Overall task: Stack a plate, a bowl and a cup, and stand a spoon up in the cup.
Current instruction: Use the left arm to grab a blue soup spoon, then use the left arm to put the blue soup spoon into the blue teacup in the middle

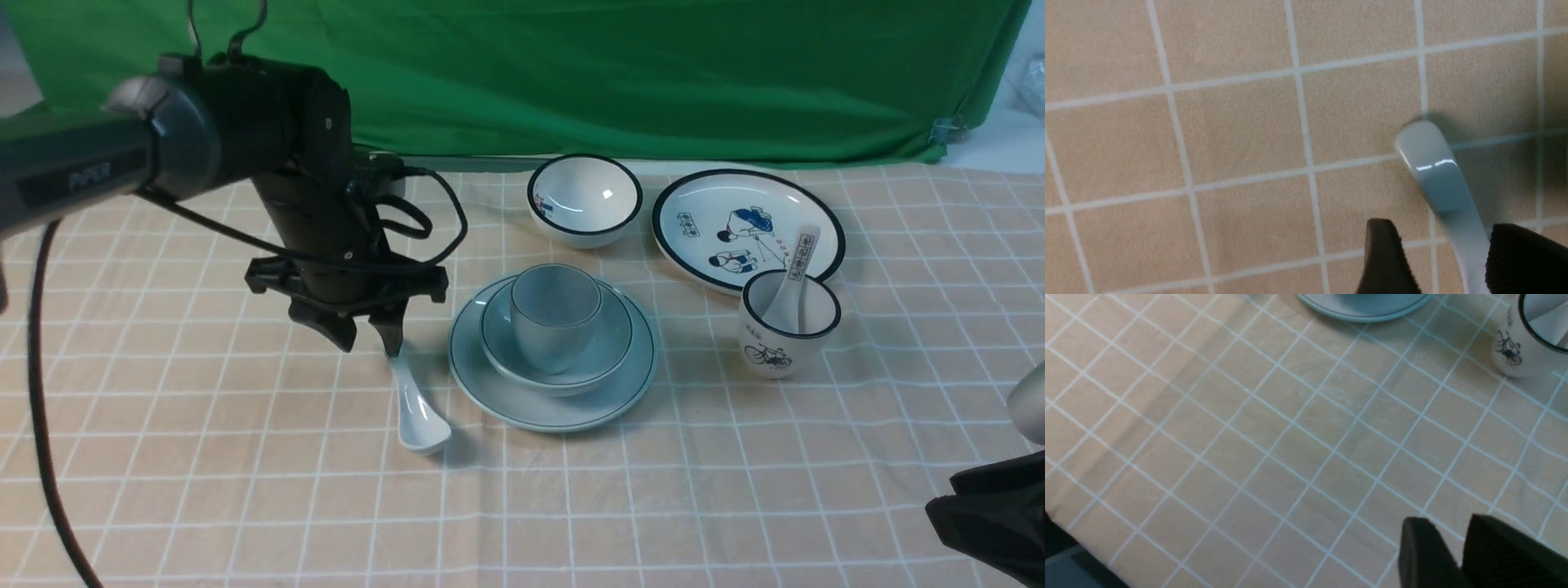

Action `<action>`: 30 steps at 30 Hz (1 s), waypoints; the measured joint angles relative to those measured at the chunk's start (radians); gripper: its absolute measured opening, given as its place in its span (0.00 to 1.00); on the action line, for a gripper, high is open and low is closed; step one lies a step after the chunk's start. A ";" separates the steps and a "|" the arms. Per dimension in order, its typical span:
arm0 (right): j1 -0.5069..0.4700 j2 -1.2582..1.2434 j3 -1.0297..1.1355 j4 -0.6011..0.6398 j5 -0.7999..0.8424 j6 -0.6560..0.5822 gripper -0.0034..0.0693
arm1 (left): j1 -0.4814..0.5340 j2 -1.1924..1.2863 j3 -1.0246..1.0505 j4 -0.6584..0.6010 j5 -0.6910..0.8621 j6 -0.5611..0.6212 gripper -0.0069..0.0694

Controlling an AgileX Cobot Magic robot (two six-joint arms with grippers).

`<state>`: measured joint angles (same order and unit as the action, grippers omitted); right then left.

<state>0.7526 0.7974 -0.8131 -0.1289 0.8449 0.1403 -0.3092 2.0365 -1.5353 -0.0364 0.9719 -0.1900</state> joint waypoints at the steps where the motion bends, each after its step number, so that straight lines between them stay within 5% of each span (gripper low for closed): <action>1: 0.000 0.000 0.000 0.000 0.001 0.000 0.32 | 0.000 0.009 0.000 -0.008 -0.011 0.000 0.57; 10: 0.000 0.000 0.000 0.000 0.004 0.000 0.32 | 0.000 0.075 0.000 -0.058 -0.055 0.000 0.60; 14: 0.000 0.000 0.000 0.000 0.007 -0.001 0.32 | 0.000 0.077 0.000 -0.063 -0.056 0.035 0.48; 17: 0.000 0.000 0.000 0.000 0.007 -0.001 0.32 | 0.000 0.076 0.000 -0.085 -0.055 0.072 0.23; 24: 0.000 0.000 0.000 0.000 0.007 -0.001 0.33 | -0.008 -0.074 0.037 -0.097 -0.081 0.177 0.24; 28: 0.000 0.000 0.000 0.000 0.006 0.001 0.33 | -0.063 -0.286 0.158 -0.144 -0.355 0.283 0.24; 30: 0.000 0.000 0.000 0.000 -0.002 0.002 0.33 | -0.135 -0.397 0.281 -0.251 -0.672 0.406 0.24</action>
<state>0.7526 0.7974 -0.8131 -0.1289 0.8426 0.1423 -0.4445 1.6398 -1.2538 -0.2874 0.2997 0.2164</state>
